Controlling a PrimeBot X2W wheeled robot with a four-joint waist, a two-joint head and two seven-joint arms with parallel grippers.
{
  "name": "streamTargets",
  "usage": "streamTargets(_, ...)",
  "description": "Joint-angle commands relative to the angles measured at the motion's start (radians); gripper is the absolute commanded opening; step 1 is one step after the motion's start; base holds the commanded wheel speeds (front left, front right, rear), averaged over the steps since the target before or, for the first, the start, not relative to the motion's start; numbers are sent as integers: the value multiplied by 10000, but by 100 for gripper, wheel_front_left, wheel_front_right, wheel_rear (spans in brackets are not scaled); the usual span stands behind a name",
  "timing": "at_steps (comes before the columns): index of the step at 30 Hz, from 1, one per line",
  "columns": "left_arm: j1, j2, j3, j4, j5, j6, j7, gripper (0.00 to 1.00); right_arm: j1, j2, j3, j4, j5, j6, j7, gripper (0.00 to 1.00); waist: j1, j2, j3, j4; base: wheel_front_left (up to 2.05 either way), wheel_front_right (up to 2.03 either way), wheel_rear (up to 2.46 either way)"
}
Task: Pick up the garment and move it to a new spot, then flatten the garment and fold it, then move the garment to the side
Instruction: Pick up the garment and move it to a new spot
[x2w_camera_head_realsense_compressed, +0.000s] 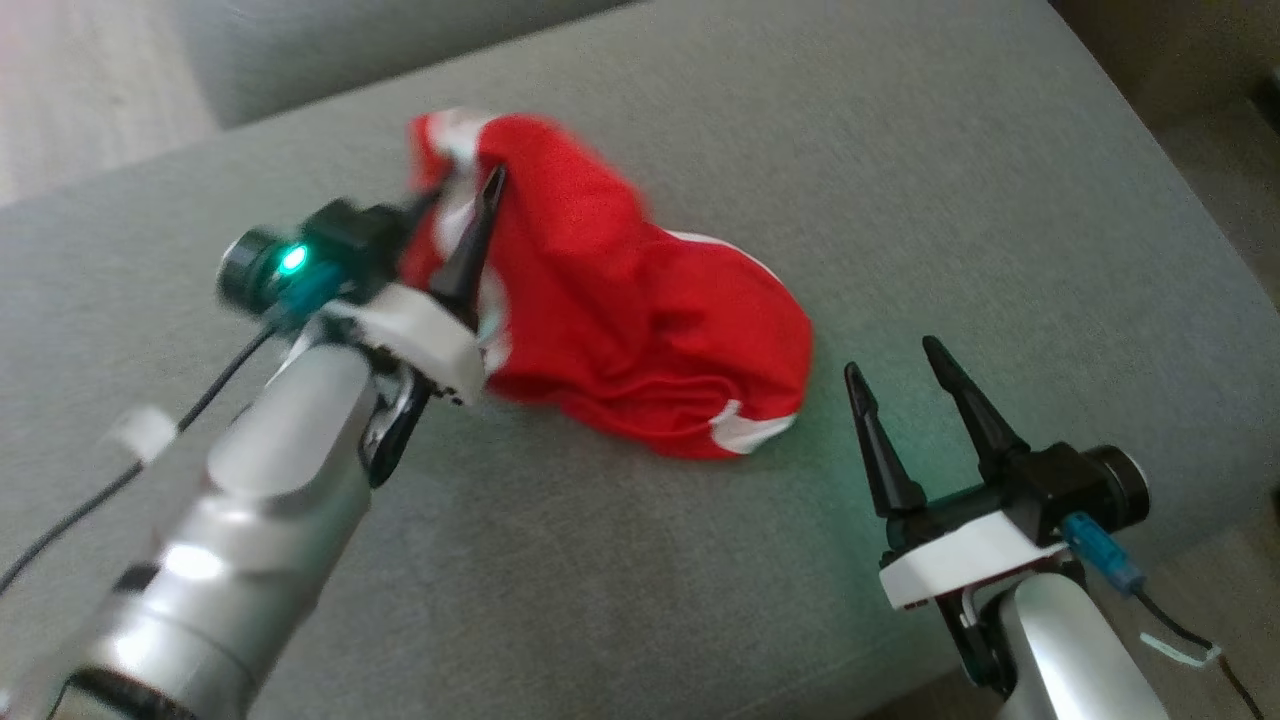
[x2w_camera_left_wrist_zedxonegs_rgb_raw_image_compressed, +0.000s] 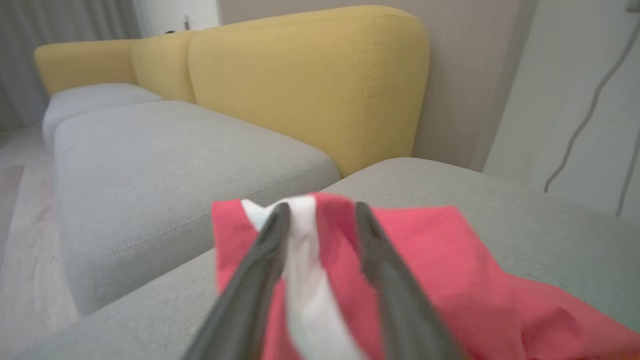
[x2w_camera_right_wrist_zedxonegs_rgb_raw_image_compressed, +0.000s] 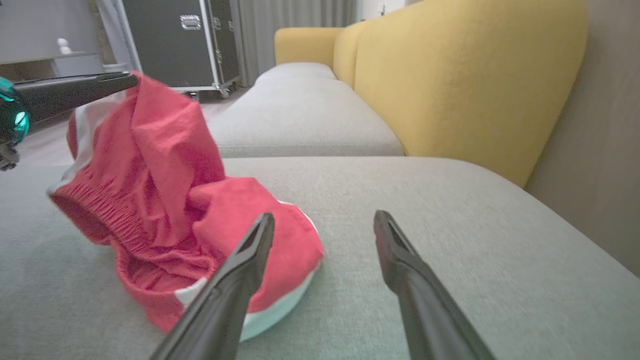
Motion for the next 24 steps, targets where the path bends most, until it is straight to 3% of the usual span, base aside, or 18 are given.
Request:
streamTargets(1, -230, 150, 834, -441, 95, 230, -102, 100, -98, -31, 164, -281, 115, -7, -26, 100, -5, 0, 551, -471, 0, 0, 0)
streamTargets(5, 1009, 24, 2128, -1328, 1041, 812, -107, 100, 49, -30, 32, -197, 187, -7, -26, 100, -5, 0, 451, -111, 0, 0, 0)
streamTargets(9, 2380, -397, 3321, -2414, 2056, 1200, -108, 100, 287, -30, -485, -125, 119, -7, -26, 100, -5, 0, -86, 707, 0, 0, 0)
streamTargets(17, 5418, -1158, 5206, -4675, 3663, 1533, -109, 100, 913, -30, -1113, -160, 70, -7, -26, 100, -5, 0, -1538, 2350, 0, 0, 0)
streamTargets(24, 8150, -1509, 6818, -6444, 4100, 1724, -110, 100, 1735, -30, -1403, -597, 563, -7, -26, 100, -5, 0, -2443, 3084, 0, 0, 0)
